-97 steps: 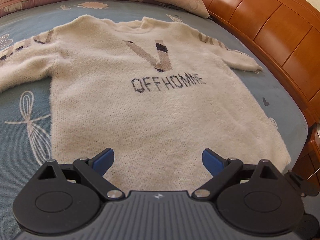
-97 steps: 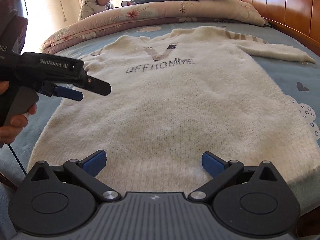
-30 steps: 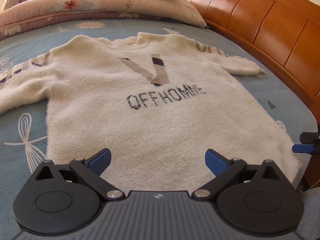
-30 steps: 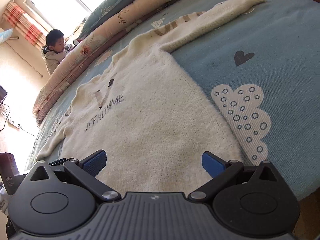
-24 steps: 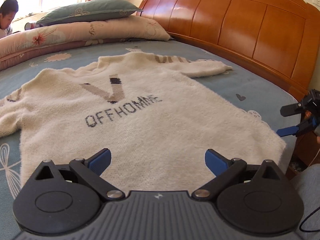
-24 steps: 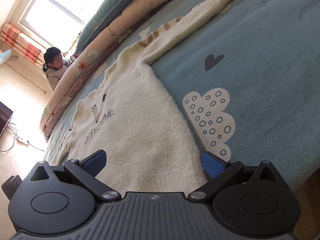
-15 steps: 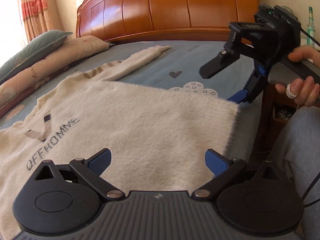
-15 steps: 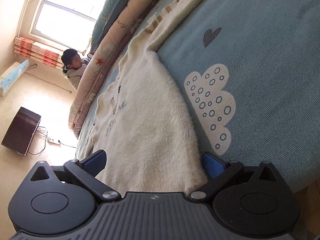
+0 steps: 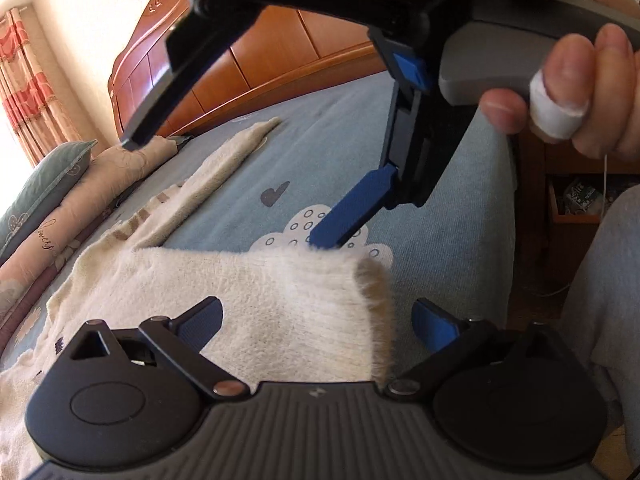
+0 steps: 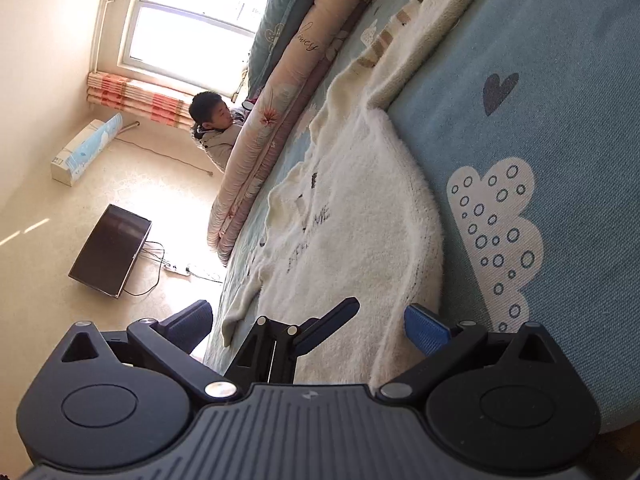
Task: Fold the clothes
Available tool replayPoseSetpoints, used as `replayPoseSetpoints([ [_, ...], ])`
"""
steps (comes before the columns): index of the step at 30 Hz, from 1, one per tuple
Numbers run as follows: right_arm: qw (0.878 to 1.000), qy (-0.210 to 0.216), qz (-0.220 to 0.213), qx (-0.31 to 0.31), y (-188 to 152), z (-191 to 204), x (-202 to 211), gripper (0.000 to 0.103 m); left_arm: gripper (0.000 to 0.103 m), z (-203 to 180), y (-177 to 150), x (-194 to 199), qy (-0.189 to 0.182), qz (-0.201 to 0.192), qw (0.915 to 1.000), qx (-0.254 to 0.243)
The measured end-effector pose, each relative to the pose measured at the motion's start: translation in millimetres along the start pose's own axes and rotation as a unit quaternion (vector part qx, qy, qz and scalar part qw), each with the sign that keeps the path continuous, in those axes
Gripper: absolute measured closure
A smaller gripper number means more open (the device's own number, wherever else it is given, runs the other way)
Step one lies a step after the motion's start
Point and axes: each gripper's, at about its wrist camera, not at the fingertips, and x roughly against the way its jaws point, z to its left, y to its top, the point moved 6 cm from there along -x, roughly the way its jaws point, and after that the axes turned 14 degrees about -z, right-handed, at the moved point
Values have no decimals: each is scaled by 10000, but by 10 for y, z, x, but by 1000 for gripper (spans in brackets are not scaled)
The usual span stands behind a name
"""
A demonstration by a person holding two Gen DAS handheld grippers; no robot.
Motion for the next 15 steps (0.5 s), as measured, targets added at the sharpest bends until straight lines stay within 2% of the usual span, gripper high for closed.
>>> replayPoseSetpoints([
  [5,9952,-458,-27,859,51,67,106,0,2,165,-27,113,378,17,9993,-14],
  [7,9944,-675,-28,807,59,-24,128,0,2,219,-2,173,469,-43,9989,19],
  [11,9988,-475,51,48,-66,-233,93,1,2,285,84,257,549,-220,9982,110],
  [14,9992,-323,137,-185,-220,-249,-44,10,2,342,116,257,570,-298,9974,336],
  [15,9991,-362,164,-158,-265,-253,-97,17,2,345,111,262,514,-273,9975,394],
])
